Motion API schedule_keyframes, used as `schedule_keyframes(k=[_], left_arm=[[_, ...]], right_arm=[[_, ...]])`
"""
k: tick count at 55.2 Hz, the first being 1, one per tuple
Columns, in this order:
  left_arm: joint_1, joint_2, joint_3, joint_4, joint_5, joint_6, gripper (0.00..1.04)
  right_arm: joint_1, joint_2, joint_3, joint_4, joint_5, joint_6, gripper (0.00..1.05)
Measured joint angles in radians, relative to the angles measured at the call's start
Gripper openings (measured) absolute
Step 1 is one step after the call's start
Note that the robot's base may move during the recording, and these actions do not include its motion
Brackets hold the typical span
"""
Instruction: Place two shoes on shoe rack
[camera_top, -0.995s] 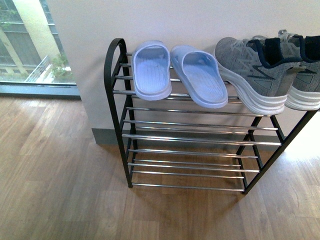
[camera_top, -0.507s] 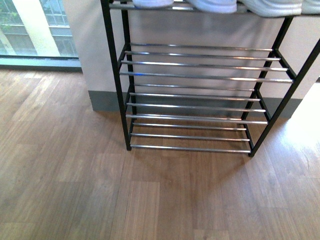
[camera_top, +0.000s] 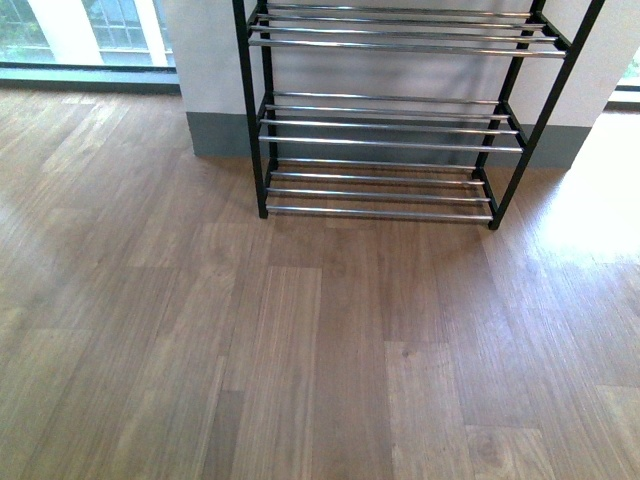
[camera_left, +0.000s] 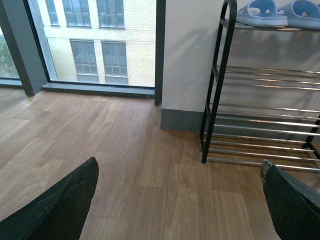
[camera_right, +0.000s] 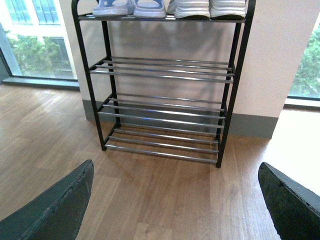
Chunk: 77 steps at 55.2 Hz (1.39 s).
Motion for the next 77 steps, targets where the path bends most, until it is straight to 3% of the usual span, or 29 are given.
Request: schedule_keyframes(k=[77], left_arm=[[0.0, 0.0, 0.0, 0.0, 0.0, 0.0, 0.95]], right_arm=[[0.0, 0.001, 0.0, 0.0, 0.0, 0.0, 0.95]])
